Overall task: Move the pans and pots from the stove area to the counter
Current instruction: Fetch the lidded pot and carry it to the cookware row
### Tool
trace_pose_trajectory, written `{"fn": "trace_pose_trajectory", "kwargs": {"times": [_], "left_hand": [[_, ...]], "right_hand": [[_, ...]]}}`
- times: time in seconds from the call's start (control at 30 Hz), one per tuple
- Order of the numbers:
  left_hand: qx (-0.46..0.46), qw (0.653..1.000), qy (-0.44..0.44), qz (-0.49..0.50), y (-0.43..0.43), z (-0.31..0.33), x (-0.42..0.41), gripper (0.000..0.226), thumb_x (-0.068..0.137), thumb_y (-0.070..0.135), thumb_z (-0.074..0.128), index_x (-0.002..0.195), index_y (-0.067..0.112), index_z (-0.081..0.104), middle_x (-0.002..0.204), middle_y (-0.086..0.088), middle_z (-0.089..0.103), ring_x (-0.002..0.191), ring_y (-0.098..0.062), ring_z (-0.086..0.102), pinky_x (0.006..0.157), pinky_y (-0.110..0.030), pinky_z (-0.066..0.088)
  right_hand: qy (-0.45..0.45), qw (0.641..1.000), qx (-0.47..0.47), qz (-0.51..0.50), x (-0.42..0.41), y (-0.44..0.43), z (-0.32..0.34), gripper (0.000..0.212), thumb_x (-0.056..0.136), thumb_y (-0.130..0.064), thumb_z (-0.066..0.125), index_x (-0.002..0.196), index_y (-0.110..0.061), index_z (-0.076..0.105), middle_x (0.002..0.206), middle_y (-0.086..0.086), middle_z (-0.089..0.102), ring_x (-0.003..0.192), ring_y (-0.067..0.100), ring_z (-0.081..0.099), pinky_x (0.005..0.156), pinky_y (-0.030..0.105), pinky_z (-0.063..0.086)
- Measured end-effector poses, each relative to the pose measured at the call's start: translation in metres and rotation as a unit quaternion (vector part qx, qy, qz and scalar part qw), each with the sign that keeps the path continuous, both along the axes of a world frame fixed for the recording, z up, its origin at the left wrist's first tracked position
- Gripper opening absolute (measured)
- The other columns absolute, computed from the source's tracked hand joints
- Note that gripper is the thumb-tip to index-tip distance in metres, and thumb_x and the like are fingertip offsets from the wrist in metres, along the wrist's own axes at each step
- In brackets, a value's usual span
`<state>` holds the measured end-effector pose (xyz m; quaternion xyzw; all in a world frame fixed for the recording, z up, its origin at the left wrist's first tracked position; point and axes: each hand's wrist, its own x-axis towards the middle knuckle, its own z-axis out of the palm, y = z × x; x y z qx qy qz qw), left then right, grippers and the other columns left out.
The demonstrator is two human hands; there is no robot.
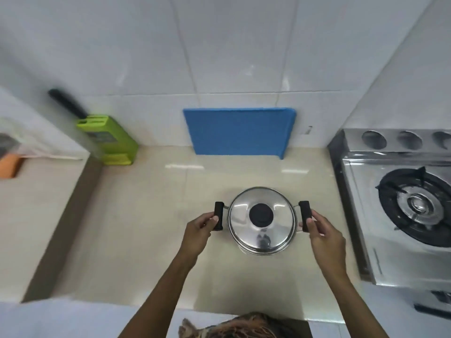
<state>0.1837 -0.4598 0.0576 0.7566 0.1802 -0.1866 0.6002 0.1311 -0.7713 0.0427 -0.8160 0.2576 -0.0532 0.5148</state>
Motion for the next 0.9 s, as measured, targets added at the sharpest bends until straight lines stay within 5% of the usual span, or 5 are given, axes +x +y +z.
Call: {"fn": "trace_pose_trajectory", "kwargs": {"times": [0.17,0.4,0.9], "left_hand": [[-0.017,0.995,-0.063,0.069,0.108,0.039,-0.050,0.013,0.096,0.026,0.067,0.100,0.034,0.076,0.087,0.014,0.080,0.082,0.000,0.071,0.077,-0.024,0.052],[-0.002,0.961,-0.150,0.233,0.316,0.093,-0.143,0.012,0.094,0.032,0.069,0.102,0.035,0.077,0.094,0.011,0.081,0.090,-0.004,0.074,0.084,-0.028,0.055],[0.047,0.823,-0.181,0.536,0.637,0.127,-0.311,0.018,0.095,0.034,0.068,0.108,0.026,0.078,0.094,0.007,0.080,0.088,-0.009,0.074,0.077,-0.027,0.054]], "right_hand": [[-0.029,0.998,0.027,0.051,-0.010,0.101,0.038,0.028,0.102,-0.021,0.061,0.127,-0.028,0.070,0.106,0.006,0.080,0.102,0.026,0.073,0.090,0.051,0.058],[-0.108,0.978,0.073,0.163,-0.011,0.322,0.093,0.023,0.102,-0.022,0.061,0.119,-0.030,0.073,0.091,-0.006,0.081,0.087,0.010,0.076,0.068,0.026,0.056],[-0.101,0.883,0.137,0.438,-0.023,0.741,0.123,0.021,0.099,-0.024,0.064,0.117,-0.025,0.075,0.090,-0.001,0.082,0.086,0.012,0.078,0.069,0.033,0.059]]}}
